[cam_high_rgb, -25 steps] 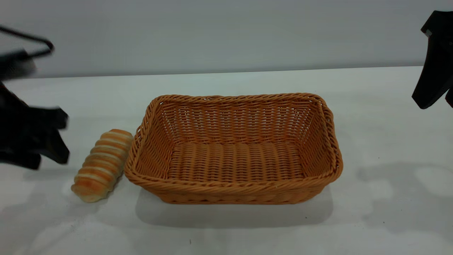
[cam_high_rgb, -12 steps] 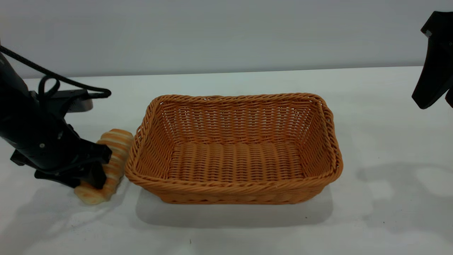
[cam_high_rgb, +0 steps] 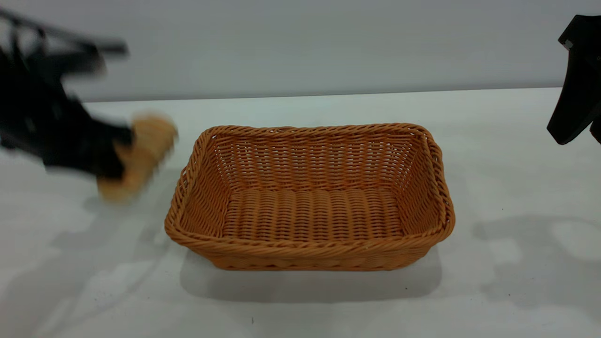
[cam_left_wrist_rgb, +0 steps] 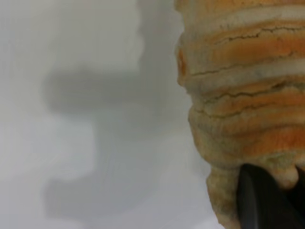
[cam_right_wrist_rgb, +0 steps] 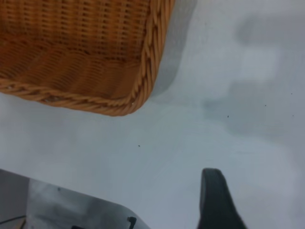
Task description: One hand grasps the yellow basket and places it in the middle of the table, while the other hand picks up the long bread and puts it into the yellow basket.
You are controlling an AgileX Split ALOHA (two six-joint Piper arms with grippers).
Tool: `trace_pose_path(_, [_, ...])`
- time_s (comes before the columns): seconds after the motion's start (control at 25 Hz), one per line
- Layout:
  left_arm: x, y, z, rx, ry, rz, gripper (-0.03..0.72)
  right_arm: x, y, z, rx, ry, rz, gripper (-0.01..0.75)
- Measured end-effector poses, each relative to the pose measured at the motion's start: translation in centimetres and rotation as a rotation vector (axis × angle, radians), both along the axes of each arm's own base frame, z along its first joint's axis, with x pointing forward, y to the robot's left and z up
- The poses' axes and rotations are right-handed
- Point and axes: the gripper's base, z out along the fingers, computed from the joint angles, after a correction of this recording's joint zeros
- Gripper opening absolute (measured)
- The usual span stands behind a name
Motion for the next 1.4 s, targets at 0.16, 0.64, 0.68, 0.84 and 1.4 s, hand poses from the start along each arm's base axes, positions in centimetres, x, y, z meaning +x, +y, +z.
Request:
trace_pose_path(0.16, [-0.2,-1.5,6.3,-0.031,-0.178,-0.057,0.068,0.0,0.0,0.0,0.000,-0.002,-0.001,0.488])
trace_pose_path(0.64, [-2.4,-11.1,2.8,-0.029,-0.047,-0.403,0.085,0.1,0.0,0.0,-0.001,-0.007,-0.001,0.487])
trace_pose_path(0.68, [-2.5,-11.4,2.6,-0.026,-0.043,-0.410,0.108,0.1,0.0,0.0,-0.001,-0.007,-0.001,0.486])
trace_pose_path(0.84, [-2.6,-11.8,2.2,-0.026,-0.033,-0.419,0.278,0.1,0.0,0.0,-0.001,-0.007,-0.001,0.486])
trace_pose_path(1.4, [-8.1,3.2,17.5,0.087,0.076,-0.114,0.356,-3.6,-1.2,3.8,-0.116,0.023,0.075,0.486])
